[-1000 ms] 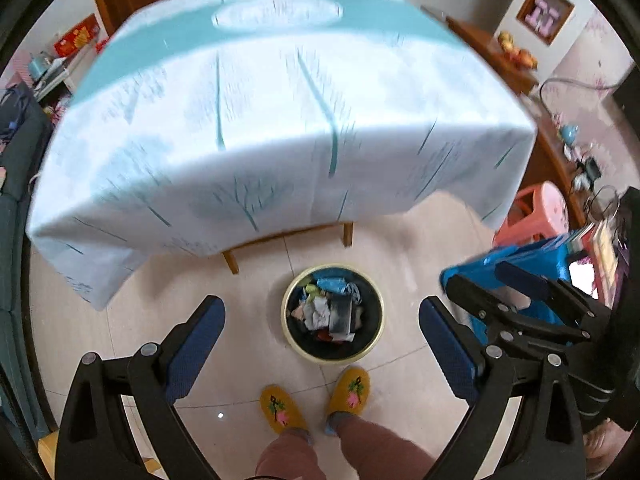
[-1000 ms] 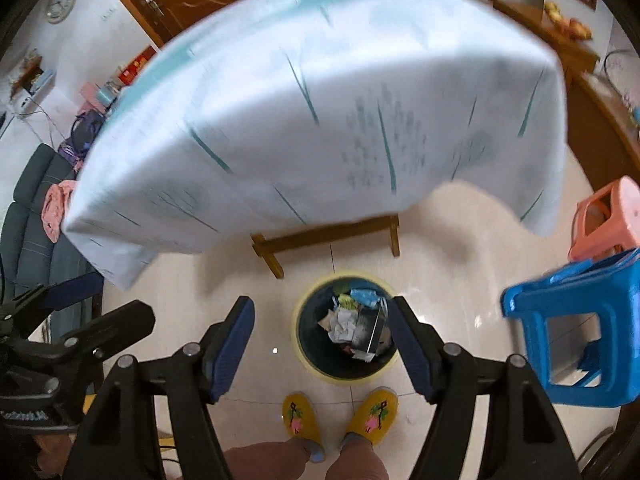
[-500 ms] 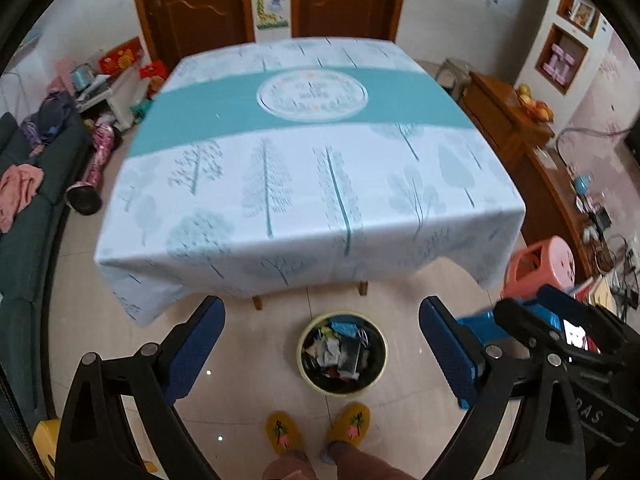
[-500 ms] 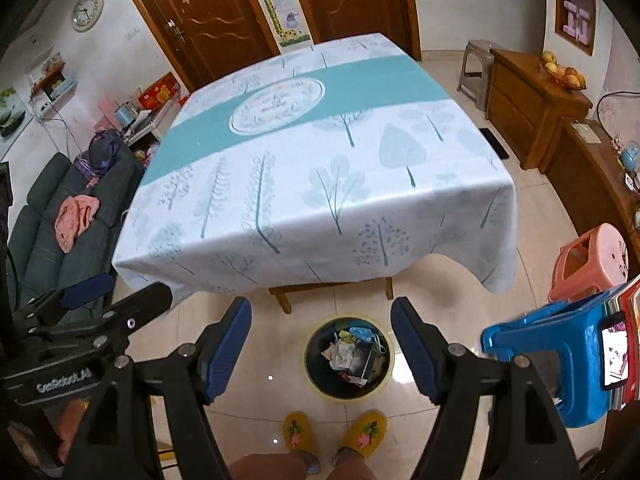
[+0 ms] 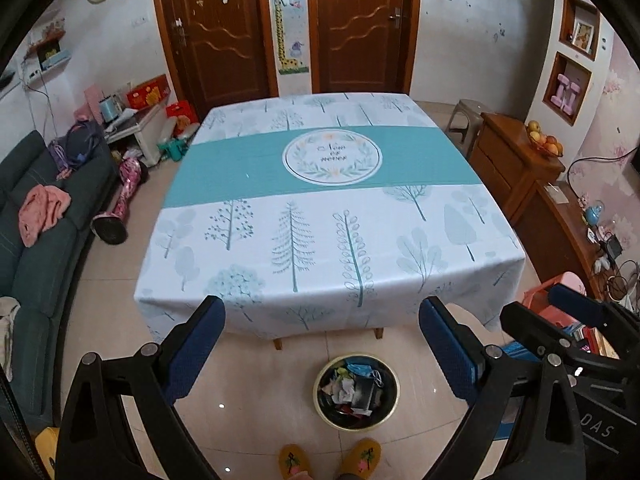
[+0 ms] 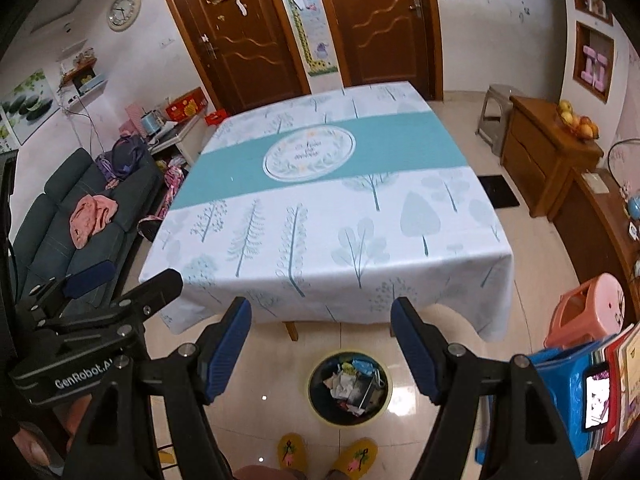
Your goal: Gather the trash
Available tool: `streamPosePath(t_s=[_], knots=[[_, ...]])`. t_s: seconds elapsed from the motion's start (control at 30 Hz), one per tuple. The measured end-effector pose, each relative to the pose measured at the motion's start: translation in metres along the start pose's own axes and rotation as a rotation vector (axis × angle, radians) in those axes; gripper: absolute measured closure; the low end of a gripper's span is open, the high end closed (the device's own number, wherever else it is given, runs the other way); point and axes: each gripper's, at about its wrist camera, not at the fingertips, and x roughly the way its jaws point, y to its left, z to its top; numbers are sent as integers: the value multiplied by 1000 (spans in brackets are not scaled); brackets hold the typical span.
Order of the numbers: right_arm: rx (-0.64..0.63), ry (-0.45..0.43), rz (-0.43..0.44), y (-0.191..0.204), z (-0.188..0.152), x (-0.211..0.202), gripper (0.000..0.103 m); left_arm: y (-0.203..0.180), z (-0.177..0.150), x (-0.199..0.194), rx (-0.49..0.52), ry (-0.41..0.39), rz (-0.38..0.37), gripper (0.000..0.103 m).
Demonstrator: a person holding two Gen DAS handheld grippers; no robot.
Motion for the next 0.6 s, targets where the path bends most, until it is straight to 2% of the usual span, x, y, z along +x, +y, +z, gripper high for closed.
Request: streamPosePath(t_s=[0.6], knots=[[-16,-54,-23,1,7,-11,30,-4,6,-7,-22,-30,16,7]])
